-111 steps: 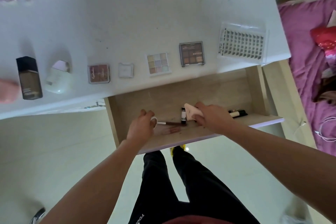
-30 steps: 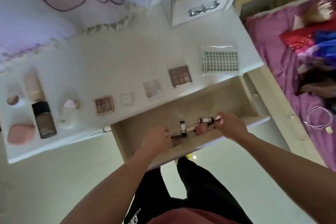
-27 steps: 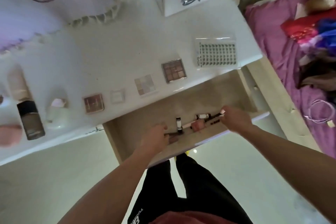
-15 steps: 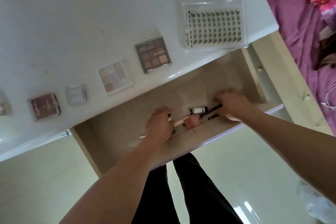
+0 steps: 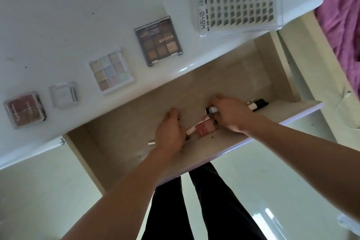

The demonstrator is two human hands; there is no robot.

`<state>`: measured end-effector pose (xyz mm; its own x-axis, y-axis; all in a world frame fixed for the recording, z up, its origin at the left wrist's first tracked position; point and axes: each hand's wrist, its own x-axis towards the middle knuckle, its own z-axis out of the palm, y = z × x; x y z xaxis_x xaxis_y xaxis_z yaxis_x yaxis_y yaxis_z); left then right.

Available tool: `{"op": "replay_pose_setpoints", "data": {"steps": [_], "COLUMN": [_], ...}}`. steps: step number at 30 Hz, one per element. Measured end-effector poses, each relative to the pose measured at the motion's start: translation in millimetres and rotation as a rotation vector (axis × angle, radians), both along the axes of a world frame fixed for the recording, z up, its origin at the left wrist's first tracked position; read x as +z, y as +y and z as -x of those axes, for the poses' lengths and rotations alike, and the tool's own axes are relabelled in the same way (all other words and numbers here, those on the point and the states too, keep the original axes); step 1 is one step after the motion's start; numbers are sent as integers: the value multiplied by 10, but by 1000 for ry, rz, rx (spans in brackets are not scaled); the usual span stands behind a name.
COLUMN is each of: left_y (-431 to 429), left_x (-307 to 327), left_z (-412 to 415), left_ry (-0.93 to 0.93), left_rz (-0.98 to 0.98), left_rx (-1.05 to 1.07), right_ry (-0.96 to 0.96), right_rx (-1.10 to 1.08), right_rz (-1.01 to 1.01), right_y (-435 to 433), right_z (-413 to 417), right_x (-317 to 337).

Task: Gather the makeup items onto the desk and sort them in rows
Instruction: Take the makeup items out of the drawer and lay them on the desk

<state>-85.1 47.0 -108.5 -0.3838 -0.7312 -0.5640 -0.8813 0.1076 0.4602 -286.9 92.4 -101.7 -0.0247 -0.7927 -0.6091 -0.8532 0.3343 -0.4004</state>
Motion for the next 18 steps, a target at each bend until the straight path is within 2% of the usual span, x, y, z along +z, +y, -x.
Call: {"op": "replay_pose_setpoints", "data": {"steps": [7, 18], "left_y": [-17, -107], "left_x": [51, 46], "left_z": [68, -46], "left_ry": [50, -150], "left_rz": [-82, -7], "left_rx": [-211, -365], "right_ry": [-6, 15], "right_rx": [38, 76], "right_rz": [12, 12], "right_y": [25, 79], "right_z": [-128, -142], "right_x": [198, 101]}}
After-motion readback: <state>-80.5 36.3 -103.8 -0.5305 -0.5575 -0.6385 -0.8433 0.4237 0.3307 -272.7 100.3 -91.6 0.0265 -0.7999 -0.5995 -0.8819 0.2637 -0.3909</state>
